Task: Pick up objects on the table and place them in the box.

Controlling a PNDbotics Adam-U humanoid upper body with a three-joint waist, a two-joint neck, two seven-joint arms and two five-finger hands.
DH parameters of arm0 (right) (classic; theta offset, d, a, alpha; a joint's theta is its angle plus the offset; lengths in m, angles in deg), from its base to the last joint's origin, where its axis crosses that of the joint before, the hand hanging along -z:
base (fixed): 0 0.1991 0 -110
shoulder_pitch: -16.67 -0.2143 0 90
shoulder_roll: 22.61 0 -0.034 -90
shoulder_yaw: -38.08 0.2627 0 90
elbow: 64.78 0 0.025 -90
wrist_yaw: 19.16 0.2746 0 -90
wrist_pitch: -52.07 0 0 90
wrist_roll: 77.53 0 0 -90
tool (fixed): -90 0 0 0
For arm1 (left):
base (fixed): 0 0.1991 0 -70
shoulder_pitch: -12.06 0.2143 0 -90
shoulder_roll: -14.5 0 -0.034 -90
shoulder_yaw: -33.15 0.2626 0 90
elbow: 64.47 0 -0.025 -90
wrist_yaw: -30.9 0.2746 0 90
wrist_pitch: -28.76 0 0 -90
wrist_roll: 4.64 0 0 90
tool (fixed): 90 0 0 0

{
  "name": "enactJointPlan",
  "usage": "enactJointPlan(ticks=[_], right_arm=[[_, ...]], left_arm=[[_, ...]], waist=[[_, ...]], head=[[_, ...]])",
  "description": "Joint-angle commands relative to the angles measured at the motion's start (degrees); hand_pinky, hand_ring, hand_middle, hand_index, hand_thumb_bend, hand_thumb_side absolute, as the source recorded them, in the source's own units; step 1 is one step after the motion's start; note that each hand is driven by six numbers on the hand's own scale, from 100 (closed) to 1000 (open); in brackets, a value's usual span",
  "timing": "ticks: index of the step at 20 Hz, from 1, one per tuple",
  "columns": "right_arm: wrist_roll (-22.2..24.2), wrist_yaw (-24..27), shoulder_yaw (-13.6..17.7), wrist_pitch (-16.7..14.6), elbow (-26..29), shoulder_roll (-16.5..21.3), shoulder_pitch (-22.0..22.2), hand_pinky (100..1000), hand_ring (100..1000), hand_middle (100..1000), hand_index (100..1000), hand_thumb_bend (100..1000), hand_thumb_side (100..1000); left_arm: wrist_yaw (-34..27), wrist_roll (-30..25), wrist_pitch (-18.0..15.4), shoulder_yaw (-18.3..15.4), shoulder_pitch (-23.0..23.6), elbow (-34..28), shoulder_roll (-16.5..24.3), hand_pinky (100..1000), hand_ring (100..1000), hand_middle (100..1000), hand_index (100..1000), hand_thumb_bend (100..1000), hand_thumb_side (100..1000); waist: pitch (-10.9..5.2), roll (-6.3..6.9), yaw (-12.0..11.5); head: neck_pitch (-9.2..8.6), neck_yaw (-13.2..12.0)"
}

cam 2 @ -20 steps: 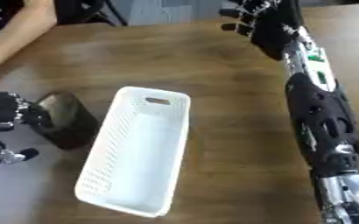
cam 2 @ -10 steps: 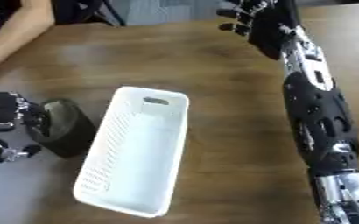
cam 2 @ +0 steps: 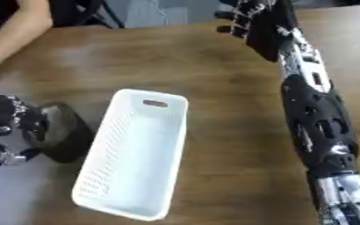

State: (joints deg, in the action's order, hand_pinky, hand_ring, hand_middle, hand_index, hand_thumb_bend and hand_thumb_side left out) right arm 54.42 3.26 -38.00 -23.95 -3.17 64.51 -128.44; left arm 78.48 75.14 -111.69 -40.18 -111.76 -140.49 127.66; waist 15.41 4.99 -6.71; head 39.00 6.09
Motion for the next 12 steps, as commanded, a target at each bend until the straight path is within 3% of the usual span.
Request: enactJointPlan(ticks=[1, 9, 12], right_arm=[[-0.06, 0.32, 0.29, -0.02, 1.40, 0.46, -1.37, 746, 848, 953, 996, 100, 1000], [-0.11, 0.32, 0.33, -0.09, 1.34, 0.43, -1.47, 746, 848, 954, 996, 100, 1000], [-0.15, 0.32, 0.33, -0.08, 1.31, 0.39, -1.52, 746, 849, 954, 997, 100, 1000]], left_arm=[[0.28, -0.59, -0.21, -0.81, -0.24, 0.02, 1.15, 100, 100, 194, 376, 100, 250], [-0.49, -0.23, -0.22, -0.79, -0.20, 0.51, 0.99, 100, 100, 184, 389, 100, 256], [-1.04, -0.37, -0.11, -0.70, -0.45, 0.63, 0.87, 100, 100, 132, 282, 100, 244]], waist=[[-0.95, -0.10, -0.14], [-0.88, -0.25, -0.15], [-0.86, -0.31, -0.14]], head=[[-0.83, 0.71], [-1.16, 0.85], [-1.18, 0.88]])
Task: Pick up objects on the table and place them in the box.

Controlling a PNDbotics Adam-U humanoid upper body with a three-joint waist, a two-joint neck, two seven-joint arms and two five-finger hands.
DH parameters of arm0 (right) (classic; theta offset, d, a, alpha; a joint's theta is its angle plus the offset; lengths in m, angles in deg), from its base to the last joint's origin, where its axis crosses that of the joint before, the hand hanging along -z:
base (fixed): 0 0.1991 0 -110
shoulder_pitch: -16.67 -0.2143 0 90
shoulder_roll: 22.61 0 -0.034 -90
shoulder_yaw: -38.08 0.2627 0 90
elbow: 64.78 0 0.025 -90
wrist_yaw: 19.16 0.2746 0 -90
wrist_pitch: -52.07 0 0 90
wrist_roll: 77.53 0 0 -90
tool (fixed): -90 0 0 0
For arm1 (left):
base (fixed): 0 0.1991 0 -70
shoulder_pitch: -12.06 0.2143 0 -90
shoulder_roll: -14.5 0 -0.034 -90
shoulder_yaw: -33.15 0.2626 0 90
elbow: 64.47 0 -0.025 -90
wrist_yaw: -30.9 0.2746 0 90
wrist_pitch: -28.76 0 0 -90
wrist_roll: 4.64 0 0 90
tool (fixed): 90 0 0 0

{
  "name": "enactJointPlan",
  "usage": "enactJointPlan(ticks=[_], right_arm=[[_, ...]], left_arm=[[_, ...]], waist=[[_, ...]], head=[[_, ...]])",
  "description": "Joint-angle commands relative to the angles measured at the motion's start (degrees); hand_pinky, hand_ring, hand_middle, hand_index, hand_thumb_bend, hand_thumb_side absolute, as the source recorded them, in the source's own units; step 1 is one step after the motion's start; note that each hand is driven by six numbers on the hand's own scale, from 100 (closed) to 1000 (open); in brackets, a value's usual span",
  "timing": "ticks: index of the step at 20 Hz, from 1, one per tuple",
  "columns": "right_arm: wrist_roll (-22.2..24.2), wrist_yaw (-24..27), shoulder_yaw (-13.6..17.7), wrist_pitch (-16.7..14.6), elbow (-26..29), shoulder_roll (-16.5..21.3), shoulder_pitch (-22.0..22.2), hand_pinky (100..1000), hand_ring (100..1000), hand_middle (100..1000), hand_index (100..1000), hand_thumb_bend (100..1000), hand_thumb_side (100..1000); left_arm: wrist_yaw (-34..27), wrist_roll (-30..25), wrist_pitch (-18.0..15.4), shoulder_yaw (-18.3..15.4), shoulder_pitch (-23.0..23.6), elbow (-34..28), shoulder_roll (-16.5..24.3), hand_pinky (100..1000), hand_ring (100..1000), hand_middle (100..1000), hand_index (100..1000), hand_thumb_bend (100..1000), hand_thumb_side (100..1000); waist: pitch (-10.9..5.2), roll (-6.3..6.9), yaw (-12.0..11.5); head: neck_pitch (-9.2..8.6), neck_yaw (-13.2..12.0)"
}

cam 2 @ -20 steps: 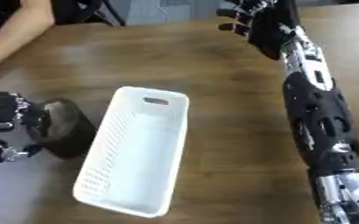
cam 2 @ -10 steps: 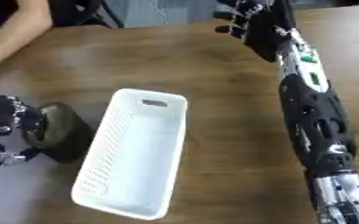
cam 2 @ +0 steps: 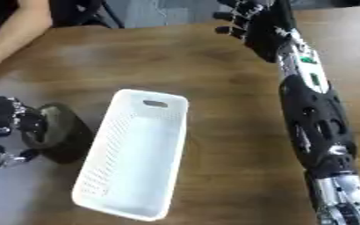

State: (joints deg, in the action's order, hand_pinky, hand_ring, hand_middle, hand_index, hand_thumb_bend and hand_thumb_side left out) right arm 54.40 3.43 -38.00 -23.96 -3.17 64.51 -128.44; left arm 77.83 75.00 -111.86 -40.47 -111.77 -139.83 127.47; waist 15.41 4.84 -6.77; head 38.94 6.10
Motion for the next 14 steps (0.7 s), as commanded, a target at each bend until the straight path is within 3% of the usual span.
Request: enactJointPlan(ticks=[1, 14], right_arm=[[-0.17, 0.14, 0.32, -0.08, 1.28, 0.39, -1.54, 746, 849, 954, 996, 100, 1000], [-0.44, 0.06, 0.36, 0.03, 1.26, 0.25, -1.59, 747, 849, 954, 998, 100, 1000]], left_arm=[[-0.01, -0.49, 0.11, -0.48, -0.60, -0.21, 1.12, 100, 100, 100, 251, 100, 244], [5.84, 3.23, -0.75, -0.99, -0.94, -2.63, 1.20, 100, 100, 100, 224, 100, 248]], waist=[[-0.86, -0.18, -0.08], [-0.82, -0.30, -0.21]], head=[[-1.09, 0.86], [-1.14, 1.04]])
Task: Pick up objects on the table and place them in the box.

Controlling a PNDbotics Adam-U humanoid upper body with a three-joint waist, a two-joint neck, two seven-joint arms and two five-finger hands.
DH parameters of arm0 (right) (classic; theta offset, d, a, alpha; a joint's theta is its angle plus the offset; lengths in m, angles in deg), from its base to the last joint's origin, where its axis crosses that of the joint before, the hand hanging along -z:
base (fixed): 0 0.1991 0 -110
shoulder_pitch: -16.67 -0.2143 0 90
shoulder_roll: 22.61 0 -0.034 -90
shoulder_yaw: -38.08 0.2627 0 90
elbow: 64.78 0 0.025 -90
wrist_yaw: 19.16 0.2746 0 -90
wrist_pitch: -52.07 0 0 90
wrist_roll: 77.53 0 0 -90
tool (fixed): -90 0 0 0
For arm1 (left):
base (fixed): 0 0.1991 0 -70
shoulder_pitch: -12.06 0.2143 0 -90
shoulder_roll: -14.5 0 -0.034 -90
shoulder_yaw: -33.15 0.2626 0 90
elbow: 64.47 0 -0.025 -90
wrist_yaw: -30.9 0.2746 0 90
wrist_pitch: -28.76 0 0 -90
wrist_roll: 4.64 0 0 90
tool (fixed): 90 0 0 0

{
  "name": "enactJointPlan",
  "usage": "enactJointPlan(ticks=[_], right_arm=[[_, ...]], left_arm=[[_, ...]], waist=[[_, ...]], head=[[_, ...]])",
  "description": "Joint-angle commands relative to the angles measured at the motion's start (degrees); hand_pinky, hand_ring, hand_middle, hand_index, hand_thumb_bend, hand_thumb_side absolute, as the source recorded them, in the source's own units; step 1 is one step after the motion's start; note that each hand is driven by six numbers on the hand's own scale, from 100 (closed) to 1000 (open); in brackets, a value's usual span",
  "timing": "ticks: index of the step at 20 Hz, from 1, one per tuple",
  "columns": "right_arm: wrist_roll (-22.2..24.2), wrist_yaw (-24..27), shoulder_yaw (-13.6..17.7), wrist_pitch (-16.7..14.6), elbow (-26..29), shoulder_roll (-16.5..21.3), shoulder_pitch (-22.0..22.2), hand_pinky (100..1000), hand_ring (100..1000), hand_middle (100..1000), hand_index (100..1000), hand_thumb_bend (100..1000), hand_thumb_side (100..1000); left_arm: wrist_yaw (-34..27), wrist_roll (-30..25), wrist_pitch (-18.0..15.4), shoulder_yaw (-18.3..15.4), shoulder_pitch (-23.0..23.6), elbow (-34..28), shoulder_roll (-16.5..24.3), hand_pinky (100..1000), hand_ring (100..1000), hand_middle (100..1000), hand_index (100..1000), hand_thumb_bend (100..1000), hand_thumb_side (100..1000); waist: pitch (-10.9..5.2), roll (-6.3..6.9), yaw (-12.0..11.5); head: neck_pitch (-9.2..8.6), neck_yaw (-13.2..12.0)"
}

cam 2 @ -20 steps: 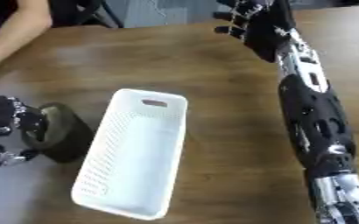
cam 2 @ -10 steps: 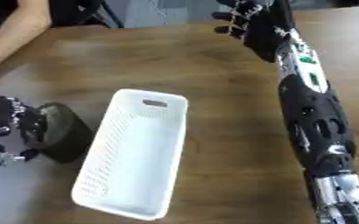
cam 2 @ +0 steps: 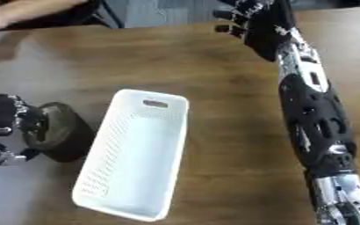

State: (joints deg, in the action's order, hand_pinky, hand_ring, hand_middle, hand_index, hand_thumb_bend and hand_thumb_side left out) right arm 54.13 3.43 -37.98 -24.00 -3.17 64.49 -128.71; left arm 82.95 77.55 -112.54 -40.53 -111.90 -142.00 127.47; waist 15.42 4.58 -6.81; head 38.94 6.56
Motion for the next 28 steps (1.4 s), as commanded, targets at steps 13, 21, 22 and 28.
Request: enactJointPlan(ticks=[13, 21, 22, 28], right_arm=[[-0.49, -0.15, 0.49, 0.52, 1.42, 0.59, -0.50, 747, 849, 954, 998, 100, 1000], [-0.60, -0.08, 0.55, 0.38, 1.34, 0.49, -0.78, 747, 849, 955, 998, 100, 1000], [-0.61, -0.08, 0.56, 0.37, 1.32, 0.49, -0.79, 747, 849, 955, 998, 100, 1000], [-0.57, -0.19, 0.51, 0.36, 1.15, 0.39, -0.87, 747, 849, 955, 999, 100, 1000]], left_arm=[[-12.24, 1.21, 3.40, -5.94, 2.03, -16.67, 7.92, 100, 100, 100, 197, 100, 261], [-12.98, 4.80, 3.55, -6.64, 2.19, -19.82, 7.64, 100, 100, 100, 168, 100, 248], [-12.86, 5.28, 3.52, -6.65, 2.12, -19.88, 7.60, 100, 100, 100, 170, 100, 248], [-12.65, 7.05, 3.70, -6.07, 0.62, -20.30, 6.44, 100, 100, 100, 165, 100, 252]], waist=[[-1.37, 0.45, -0.65], [-1.36, 0.20, -0.49], [-1.36, 0.19, -0.49], [-1.41, 0.12, -0.47]], head=[[-2.12, 2.29], [-2.58, 2.39], [-2.57, 2.42], [-2.59, 2.64]])
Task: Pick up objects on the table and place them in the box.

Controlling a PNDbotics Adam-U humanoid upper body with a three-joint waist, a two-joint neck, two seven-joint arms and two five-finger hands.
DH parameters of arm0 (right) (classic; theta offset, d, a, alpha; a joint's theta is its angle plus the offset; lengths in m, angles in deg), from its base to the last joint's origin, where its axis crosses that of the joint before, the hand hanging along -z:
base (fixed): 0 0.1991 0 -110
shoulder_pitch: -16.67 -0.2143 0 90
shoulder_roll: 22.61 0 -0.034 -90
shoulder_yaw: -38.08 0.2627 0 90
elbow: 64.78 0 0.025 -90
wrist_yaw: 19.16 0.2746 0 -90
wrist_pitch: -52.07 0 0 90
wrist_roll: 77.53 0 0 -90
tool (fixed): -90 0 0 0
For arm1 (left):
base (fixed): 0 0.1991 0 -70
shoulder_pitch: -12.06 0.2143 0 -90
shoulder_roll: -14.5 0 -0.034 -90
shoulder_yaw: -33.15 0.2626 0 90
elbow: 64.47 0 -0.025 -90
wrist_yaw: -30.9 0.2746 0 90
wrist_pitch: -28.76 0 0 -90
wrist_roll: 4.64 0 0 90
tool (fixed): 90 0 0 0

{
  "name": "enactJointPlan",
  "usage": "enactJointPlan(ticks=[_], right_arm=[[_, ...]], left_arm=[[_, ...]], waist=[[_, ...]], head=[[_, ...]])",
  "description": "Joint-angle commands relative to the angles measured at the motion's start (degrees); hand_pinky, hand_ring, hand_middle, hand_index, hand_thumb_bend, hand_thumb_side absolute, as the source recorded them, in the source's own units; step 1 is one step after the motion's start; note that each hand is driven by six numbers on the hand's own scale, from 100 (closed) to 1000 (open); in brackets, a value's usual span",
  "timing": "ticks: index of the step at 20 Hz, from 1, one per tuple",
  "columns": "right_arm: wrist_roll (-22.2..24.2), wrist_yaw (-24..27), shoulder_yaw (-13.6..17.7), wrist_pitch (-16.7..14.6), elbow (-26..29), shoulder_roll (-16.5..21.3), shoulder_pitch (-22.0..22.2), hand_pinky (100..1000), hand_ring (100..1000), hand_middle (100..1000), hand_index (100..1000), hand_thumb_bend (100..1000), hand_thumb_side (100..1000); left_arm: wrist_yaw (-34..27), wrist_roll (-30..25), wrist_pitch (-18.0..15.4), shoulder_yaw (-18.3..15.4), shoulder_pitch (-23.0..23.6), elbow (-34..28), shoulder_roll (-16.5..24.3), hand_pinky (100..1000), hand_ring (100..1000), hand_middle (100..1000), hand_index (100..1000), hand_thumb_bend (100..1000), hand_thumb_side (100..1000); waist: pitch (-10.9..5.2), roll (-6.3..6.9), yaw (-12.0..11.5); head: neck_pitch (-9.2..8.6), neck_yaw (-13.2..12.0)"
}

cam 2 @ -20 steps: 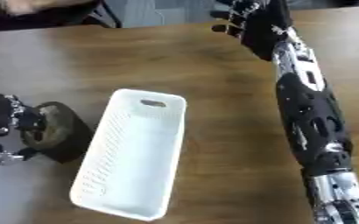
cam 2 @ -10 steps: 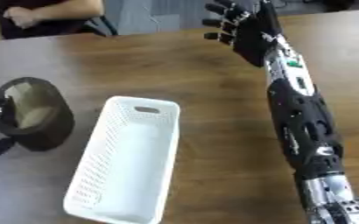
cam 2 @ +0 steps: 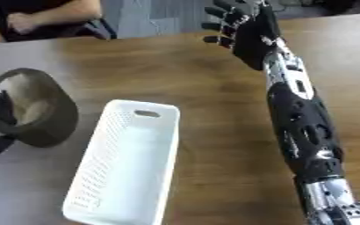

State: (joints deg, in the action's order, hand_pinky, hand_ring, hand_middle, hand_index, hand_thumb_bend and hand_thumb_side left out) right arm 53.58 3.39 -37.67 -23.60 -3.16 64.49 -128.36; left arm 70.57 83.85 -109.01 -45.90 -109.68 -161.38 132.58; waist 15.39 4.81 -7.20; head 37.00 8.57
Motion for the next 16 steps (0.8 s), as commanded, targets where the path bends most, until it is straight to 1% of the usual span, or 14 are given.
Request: enactJointPlan(ticks=[1, 5, 9, 12, 16], right_arm=[[0.01, -0.18, 0.19, -0.05, 1.12, 0.35, -1.21, 748, 849, 955, 999, 100, 1000], [0.14, -0.38, 0.06, 0.00, 1.10, -0.02, -1.19, 748, 849, 955, 999, 100, 1000], [0.37, -0.70, -0.11, 0.06, 1.03, -0.42, -1.23, 748, 849, 955, 999, 100, 1000], [0.51, -0.87, -0.23, 0.18, 1.10, -0.75, -1.23, 748, 849, 955, 999, 100, 1000], [0.61, -0.98, -0.29, 0.32, 1.28, -1.06, -1.31, 748, 850, 956, 999, 100, 1000]], left_arm=[[-0.58, 0.72, 0.13, -0.34, -2.36, -0.94, 0.80, 100, 100, 100, 165, 100, 253], [-2.11, -0.85, -0.71, 1.89, -6.72, -1.48, -1.91, 100, 100, 100, 166, 100, 256], [-4.09, -3.92, -2.02, 4.55, -10.90, -1.79, -4.98, 100, 100, 100, 166, 100, 256], [-5.88, -6.19, -2.78, 6.01, -12.69, -2.16, -6.76, 100, 100, 100, 166, 100, 257], [-7.95, -9.04, -3.44, 7.14, -13.34, -2.25, -7.89, 100, 100, 100, 166, 100, 257]], waist=[[-1.41, -0.10, -0.08], [-1.56, -0.08, -0.01], [-1.65, 0.05, 0.40], [-1.67, 0.19, 0.78], [-1.67, 0.27, 1.15]], head=[[-0.65, 0.61], [-0.66, 0.09], [-0.75, -0.44], [-0.85, -0.66], [-1.06, -0.62]])
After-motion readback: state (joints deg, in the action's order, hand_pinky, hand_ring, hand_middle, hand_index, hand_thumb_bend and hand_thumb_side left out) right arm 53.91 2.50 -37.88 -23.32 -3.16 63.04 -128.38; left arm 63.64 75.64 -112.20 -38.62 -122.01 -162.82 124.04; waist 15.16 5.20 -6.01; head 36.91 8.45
